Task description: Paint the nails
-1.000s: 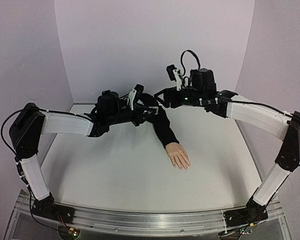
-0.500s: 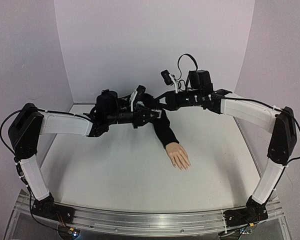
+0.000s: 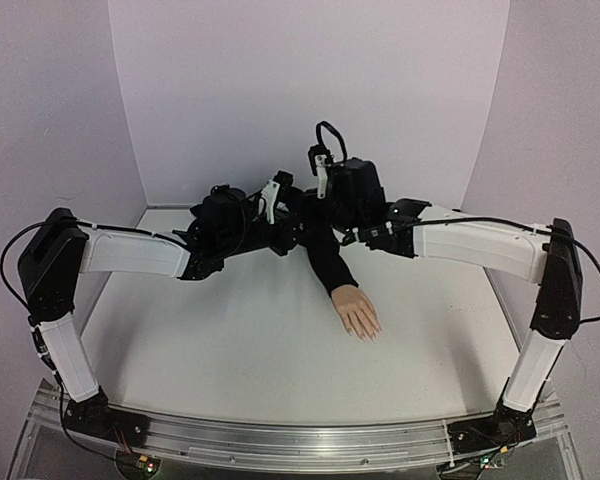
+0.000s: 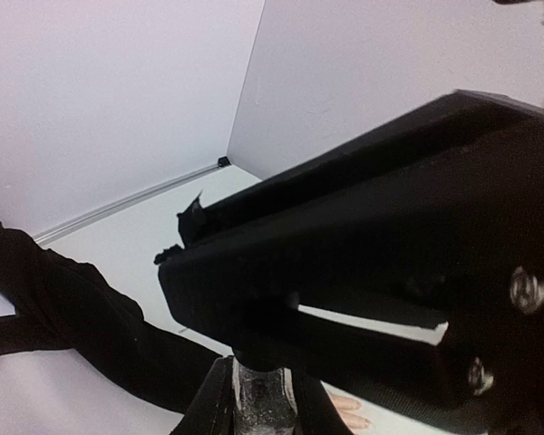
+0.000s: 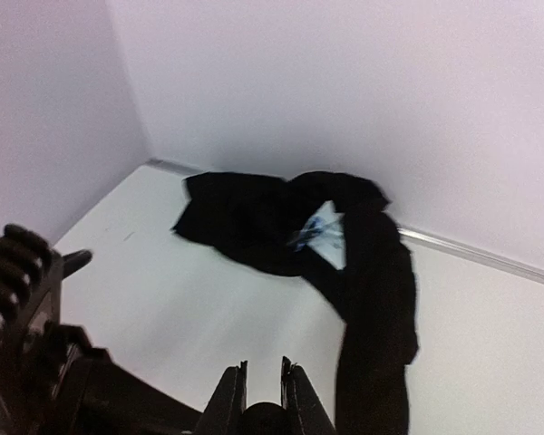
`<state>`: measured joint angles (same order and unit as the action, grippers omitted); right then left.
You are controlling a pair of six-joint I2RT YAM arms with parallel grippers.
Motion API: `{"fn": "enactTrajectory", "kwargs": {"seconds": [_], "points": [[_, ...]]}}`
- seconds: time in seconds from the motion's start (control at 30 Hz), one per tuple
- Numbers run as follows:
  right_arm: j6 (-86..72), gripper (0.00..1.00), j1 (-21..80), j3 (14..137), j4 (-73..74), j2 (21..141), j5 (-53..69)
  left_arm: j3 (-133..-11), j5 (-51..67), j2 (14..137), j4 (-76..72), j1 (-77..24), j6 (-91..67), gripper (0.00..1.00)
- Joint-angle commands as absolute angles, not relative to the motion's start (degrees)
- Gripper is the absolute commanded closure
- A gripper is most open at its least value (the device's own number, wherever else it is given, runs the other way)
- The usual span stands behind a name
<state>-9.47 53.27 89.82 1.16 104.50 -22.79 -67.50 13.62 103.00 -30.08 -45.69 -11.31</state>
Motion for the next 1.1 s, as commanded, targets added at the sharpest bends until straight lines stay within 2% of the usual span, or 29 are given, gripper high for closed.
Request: {"fn": "enactTrajectory", "kwargs": {"seconds": [0.0, 0.07, 0.1, 0.2, 0.27, 0.3, 0.37, 0.43, 0.57, 0.7, 0.8, 0.87, 0.93, 1.03, 1.07], "points": [[-11.5, 1.0, 57.5, 96.1, 7.0, 106.3, -40.6, -71.0, -3.2, 100.8, -31.3, -43.5, -11.4, 1.0], [-10.4, 1.0, 57.3, 96.3, 6.9, 105.6, -35.4, -69.3, -1.5, 99.7, -31.8, -43.7, -10.7, 1.0], [-9.3, 0.96, 57.0, 96.3, 6.9, 104.9, -31.1, -68.0, 0.2, 98.8, -32.5, -43.7, -10.3, 1.0], [-8.0, 0.66, 54.3, 94.2, 6.9, 101.3, -15.9, -63.7, 7.8, 96.1, -34.6, -43.7, -8.8, 1.0], [-8.6, 0.49, 50.7, 92.3, 6.9, 98.6, 0.0, -61.6, 12.9, 94.7, -35.1, -43.7, -7.7, 1.0], [-8.7, 0.43, 48.7, 91.8, 6.8, 97.9, 9.0, -60.7, 15.4, 94.1, -35.2, -43.7, -7.6, 1.0], [-7.2, 0.39, 45.7, 91.6, 6.8, 97.5, 23.0, -59.9, 19.2, 93.5, -35.1, -43.7, -7.8, 1.0], [-5.9, 0.38, 43.7, 91.6, 6.9, 97.7, 30.3, -59.4, 22.3, 93.2, -35.4, -43.7, -8.7, 1.0], [-6.3, 0.41, 40.5, 92.6, 6.9, 99.2, 40.8, -58.7, 26.0, 92.5, -36.3, -43.7, -9.6, 1.0], [-6.0, 0.61, 39.8, 94.3, 7.1, 101.1, 45.5, -59.7, 28.3, 92.7, -35.8, -43.7, -9.7, 1.0], [-6.2, 0.67, 39.9, 95.2, 7.2, 102.3, 48.3, -60.7, 29.3, 93.1, -35.0, -43.7, -9.5, 1.0], [-6.3, 0.75, 39.9, 95.2, 7.3, 102.8, 48.4, -61.0, 29.6, 93.3, -34.6, -43.7, -9.4, 1.0], [-6.1, 0.75, 39.9, 94.8, 7.4, 103.0, 48.0, -61.3, 29.9, 93.4, -34.5, -43.7, -9.3, 1.0], [-5.4, 0.64, 39.8, 93.6, 7.4, 102.6, 46.2, -61.7, 30.4, 93.5, -34.2, -43.7, -9.2, 1.0], [-5.2, 0.64, 39.8, 93.3, 7.4, 102.5, 45.9, -61.9, 30.5, 93.4, -34.1, -43.7, -9.2, 1.0]]}}
